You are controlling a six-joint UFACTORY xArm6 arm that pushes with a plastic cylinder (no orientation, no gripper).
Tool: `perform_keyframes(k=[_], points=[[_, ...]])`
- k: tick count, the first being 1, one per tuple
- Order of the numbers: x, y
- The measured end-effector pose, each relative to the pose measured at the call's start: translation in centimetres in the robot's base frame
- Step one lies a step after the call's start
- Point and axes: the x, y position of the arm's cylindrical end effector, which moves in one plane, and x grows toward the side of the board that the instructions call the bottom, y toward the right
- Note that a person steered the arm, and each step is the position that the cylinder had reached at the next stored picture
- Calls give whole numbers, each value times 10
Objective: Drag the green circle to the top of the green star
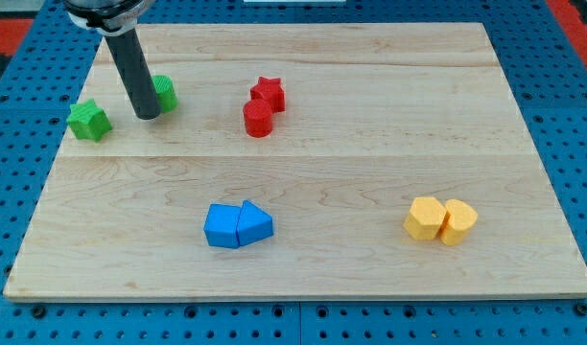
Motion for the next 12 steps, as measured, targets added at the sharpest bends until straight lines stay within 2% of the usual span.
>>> perform_keyframes(k=[1,2,4,6,9,12], points=[[-2,74],[-37,55],[-43,-34],[-41,-43],[-70,-76],[-64,-91]])
